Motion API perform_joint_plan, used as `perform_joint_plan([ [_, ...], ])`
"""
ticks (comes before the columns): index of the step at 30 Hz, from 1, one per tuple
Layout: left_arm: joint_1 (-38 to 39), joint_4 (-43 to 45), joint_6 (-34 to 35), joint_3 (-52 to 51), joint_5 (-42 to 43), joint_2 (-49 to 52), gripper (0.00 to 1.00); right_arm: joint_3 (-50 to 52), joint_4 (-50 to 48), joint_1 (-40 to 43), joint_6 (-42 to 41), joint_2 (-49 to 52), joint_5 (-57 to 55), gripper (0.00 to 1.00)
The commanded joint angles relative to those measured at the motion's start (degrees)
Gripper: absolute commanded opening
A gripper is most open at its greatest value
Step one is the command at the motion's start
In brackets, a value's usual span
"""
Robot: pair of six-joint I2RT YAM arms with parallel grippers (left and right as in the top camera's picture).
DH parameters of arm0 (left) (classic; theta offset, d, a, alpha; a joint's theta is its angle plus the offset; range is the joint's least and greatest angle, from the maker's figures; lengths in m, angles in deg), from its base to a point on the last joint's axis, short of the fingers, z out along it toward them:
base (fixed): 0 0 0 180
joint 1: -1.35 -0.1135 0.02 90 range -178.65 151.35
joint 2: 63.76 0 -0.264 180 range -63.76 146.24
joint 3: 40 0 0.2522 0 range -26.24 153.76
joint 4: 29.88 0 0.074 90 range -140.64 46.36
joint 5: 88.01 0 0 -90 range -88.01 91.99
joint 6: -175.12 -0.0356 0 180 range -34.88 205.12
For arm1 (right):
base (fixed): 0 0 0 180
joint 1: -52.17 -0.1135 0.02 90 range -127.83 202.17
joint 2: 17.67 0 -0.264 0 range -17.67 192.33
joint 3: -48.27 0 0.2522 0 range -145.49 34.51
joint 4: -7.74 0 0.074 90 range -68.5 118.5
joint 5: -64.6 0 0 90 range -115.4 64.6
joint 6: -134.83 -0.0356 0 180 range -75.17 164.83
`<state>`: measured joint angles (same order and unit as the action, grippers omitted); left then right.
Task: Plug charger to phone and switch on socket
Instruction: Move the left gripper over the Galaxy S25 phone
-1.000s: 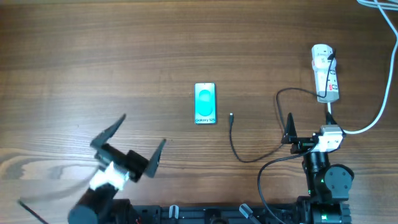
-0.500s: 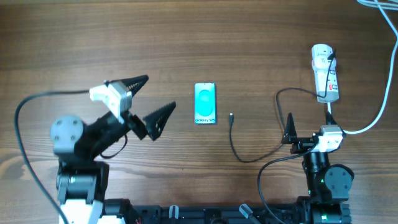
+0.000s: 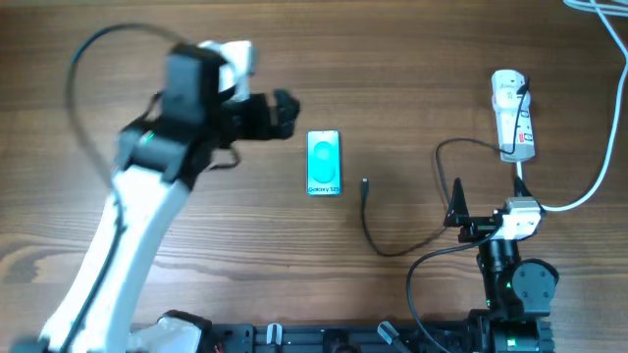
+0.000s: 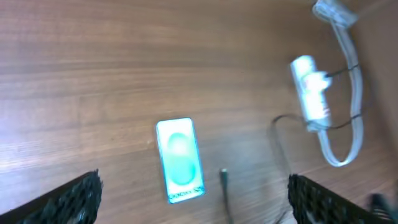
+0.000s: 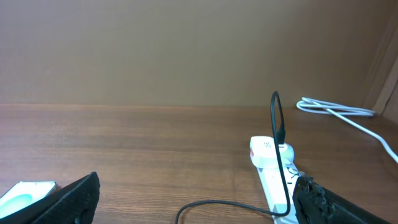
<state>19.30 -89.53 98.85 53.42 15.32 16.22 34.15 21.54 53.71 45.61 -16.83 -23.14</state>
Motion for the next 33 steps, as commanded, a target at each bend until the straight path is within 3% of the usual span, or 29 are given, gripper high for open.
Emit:
perform_joint_plan([
  [1,4.66,0.79,-3.02,2.45,-7.43,6.91,1.00,0.09,-0.17,-0.39,0.74,-0.57,-0.76,1.00],
  [5,8.35,1.27,-1.97,2.45,-7.23,12.28,1.00,0.09,-0.20,-0.39,0.72,-0.57,-0.76,1.00],
  [8,8.63,-1.88,6.25,4.74,-7.15,14.64,1.00,0.09,-0.20,-0.42,0.72,-0.57,-0.76,1.00],
  [13,9.33,-22.34,6.51,23.76,-11.47,26.51,0.99,0.09,-0.20,-0.39,0.72,-0.57,-0.76,1.00],
  [15,9.31,-26.77,7.37,29.16,-13.22,31.69,1.00,0.09,-0.20,-0.39,0.72,-0.57,-0.76,1.00],
  [25,10.71,-24.17,8.17,29.94,-9.90,42.05,1.00,0.09,-0.20,-0.39,0.72,-0.57,-0.76,1.00],
  [28,10.93,-21.77,18.08,26.47,-9.97,42.07,1.00,0.09,-0.17,-0.39,0.72,-0.57,-0.76,1.00],
  [33,12.24,-17.62,18.80,22.64,-10.01,42.12,1.00,0.09,-0.20,-0.39,0.72,-0.57,-0.76,1.00],
])
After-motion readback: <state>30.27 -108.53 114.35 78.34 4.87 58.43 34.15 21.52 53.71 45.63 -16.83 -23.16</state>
